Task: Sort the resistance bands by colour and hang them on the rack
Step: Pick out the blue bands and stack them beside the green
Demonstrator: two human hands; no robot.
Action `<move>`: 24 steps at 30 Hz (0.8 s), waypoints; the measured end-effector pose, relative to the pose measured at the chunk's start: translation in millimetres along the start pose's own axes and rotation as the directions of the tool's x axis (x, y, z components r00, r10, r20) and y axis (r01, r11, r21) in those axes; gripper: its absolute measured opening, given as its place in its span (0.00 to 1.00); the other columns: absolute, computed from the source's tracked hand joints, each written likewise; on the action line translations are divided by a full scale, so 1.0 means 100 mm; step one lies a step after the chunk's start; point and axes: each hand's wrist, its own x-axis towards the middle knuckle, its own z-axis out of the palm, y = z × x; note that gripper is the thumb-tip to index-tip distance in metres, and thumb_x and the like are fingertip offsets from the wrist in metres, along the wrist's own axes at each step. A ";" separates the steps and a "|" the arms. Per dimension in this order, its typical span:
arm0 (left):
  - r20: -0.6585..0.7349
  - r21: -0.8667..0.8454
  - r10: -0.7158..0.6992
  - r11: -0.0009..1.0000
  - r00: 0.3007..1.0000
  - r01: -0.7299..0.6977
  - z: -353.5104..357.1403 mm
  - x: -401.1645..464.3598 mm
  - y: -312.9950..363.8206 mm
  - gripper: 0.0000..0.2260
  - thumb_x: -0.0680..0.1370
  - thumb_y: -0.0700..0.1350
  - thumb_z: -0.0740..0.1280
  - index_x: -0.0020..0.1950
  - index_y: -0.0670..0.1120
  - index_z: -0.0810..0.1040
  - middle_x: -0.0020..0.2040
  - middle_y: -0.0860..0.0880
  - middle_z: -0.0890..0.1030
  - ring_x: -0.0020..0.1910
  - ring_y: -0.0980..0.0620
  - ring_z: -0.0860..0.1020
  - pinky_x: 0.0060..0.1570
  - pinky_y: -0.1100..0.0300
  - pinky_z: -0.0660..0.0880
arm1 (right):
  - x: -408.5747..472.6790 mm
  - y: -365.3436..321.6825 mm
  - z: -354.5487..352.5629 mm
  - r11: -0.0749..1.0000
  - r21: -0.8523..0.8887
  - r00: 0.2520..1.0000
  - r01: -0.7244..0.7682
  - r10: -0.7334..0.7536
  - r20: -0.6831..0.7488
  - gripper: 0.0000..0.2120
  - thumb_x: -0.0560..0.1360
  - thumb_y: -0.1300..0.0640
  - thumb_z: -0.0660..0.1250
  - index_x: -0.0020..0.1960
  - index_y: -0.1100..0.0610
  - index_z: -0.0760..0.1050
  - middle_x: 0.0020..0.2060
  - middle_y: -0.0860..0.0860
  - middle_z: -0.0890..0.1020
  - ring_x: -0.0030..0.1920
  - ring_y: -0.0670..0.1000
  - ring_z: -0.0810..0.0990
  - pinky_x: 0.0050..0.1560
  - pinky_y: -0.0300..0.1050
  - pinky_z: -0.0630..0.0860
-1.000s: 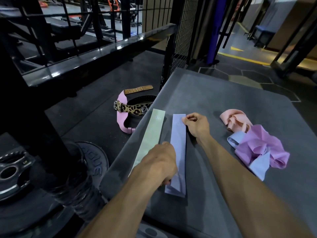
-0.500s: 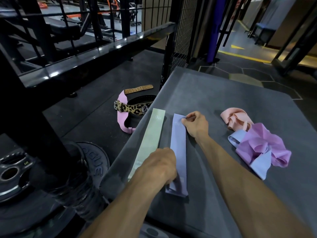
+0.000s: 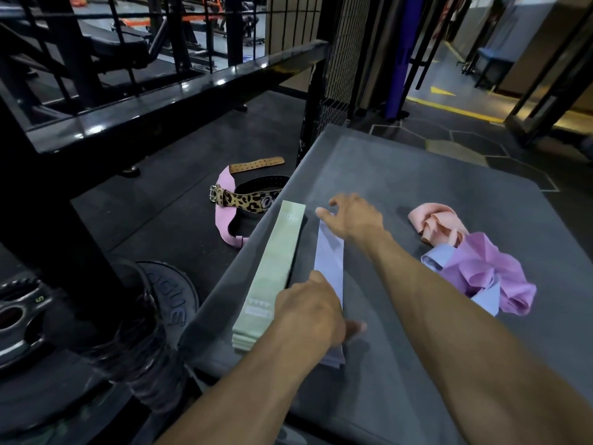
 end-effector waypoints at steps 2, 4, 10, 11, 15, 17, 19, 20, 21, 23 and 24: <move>-0.003 0.020 -0.002 1.000 1.000 0.002 0.04 0.04 0.00 0.39 0.73 0.71 0.67 0.70 0.44 0.62 0.62 0.48 0.77 0.62 0.45 0.78 0.50 0.54 0.70 | 0.01 -0.07 0.00 0.989 -0.150 1.000 0.004 -0.001 0.021 0.26 0.79 0.33 0.54 0.55 0.53 0.77 0.54 0.53 0.81 0.49 0.58 0.77 0.48 0.48 0.71; 0.005 0.032 -0.023 0.999 1.000 0.023 0.08 0.09 0.02 0.39 0.72 0.70 0.69 0.69 0.45 0.62 0.62 0.49 0.77 0.61 0.45 0.78 0.48 0.54 0.71 | 0.01 -0.11 0.02 0.977 -0.212 1.000 0.007 -0.002 0.025 0.25 0.80 0.34 0.53 0.50 0.53 0.75 0.50 0.53 0.81 0.46 0.58 0.75 0.45 0.48 0.70; 0.047 0.111 -0.037 0.993 0.998 0.032 0.12 0.22 0.02 0.33 0.73 0.63 0.72 0.68 0.48 0.64 0.63 0.50 0.77 0.61 0.46 0.78 0.44 0.54 0.70 | 0.04 -0.16 0.04 0.985 -0.172 1.000 0.006 -0.009 -0.016 0.14 0.78 0.47 0.60 0.47 0.57 0.75 0.48 0.55 0.81 0.43 0.59 0.74 0.42 0.46 0.70; 0.048 0.111 -0.036 0.993 0.998 0.030 0.12 0.24 0.01 0.32 0.73 0.62 0.72 0.69 0.47 0.64 0.63 0.50 0.77 0.61 0.46 0.78 0.44 0.54 0.71 | 0.04 -0.16 0.04 0.988 -0.152 1.000 0.002 -0.004 -0.013 0.13 0.77 0.47 0.60 0.47 0.57 0.75 0.47 0.55 0.81 0.43 0.59 0.74 0.42 0.46 0.70; 0.033 0.099 -0.039 0.995 0.999 0.035 0.16 0.28 0.00 0.34 0.73 0.62 0.72 0.69 0.46 0.64 0.62 0.50 0.77 0.60 0.46 0.78 0.43 0.54 0.70 | 0.03 -0.17 0.03 0.988 -0.156 1.000 0.012 -0.014 -0.012 0.13 0.77 0.48 0.61 0.46 0.57 0.75 0.46 0.55 0.80 0.43 0.59 0.75 0.42 0.46 0.70; 0.043 0.096 -0.035 0.995 0.998 0.031 0.16 0.29 0.00 0.34 0.73 0.62 0.72 0.70 0.46 0.64 0.63 0.49 0.76 0.60 0.45 0.78 0.43 0.54 0.71 | 0.01 -0.18 0.03 0.984 -0.173 0.999 0.027 -0.031 -0.020 0.12 0.77 0.48 0.61 0.45 0.57 0.74 0.47 0.55 0.81 0.44 0.59 0.75 0.42 0.46 0.70; 0.068 0.110 -0.025 0.994 0.997 0.017 0.15 0.29 0.01 0.33 0.73 0.62 0.72 0.71 0.46 0.65 0.61 0.49 0.76 0.58 0.45 0.78 0.43 0.53 0.72 | -0.01 -0.20 0.03 0.981 -0.191 0.999 0.038 -0.044 -0.028 0.11 0.77 0.49 0.61 0.45 0.57 0.72 0.48 0.56 0.80 0.46 0.60 0.77 0.43 0.46 0.71; 0.072 0.124 -0.019 0.992 0.997 0.010 0.16 0.30 0.01 0.31 0.73 0.62 0.72 0.69 0.47 0.67 0.56 0.50 0.76 0.53 0.45 0.78 0.43 0.53 0.72 | -0.02 -0.22 0.03 0.978 -0.204 0.998 0.039 -0.046 -0.030 0.11 0.78 0.49 0.61 0.45 0.57 0.72 0.47 0.56 0.80 0.46 0.60 0.77 0.43 0.46 0.71; 0.072 0.142 -0.013 0.990 0.997 0.003 0.16 0.30 0.01 0.28 0.73 0.62 0.72 0.65 0.48 0.69 0.50 0.50 0.74 0.46 0.46 0.76 0.42 0.53 0.73 | -0.02 -0.23 0.02 0.976 -0.216 0.998 0.038 -0.046 -0.032 0.10 0.78 0.50 0.61 0.45 0.57 0.72 0.47 0.56 0.80 0.44 0.60 0.76 0.43 0.46 0.71; 0.067 0.152 -0.009 0.988 0.998 -0.001 0.17 0.28 0.01 0.24 0.73 0.61 0.73 0.59 0.48 0.70 0.41 0.50 0.68 0.38 0.47 0.72 0.41 0.54 0.74 | -0.03 -0.25 0.02 0.970 -0.240 0.998 0.037 -0.047 -0.036 0.10 0.78 0.51 0.61 0.45 0.57 0.71 0.44 0.55 0.77 0.43 0.59 0.73 0.42 0.45 0.70; 0.066 0.140 -0.015 0.990 0.998 0.005 0.18 0.28 0.00 0.25 0.73 0.61 0.73 0.59 0.48 0.69 0.40 0.50 0.66 0.39 0.47 0.71 0.42 0.53 0.75 | -0.04 -0.26 0.03 0.966 -0.256 0.998 0.043 -0.054 -0.037 0.09 0.79 0.51 0.61 0.44 0.57 0.71 0.43 0.54 0.76 0.43 0.58 0.73 0.42 0.45 0.70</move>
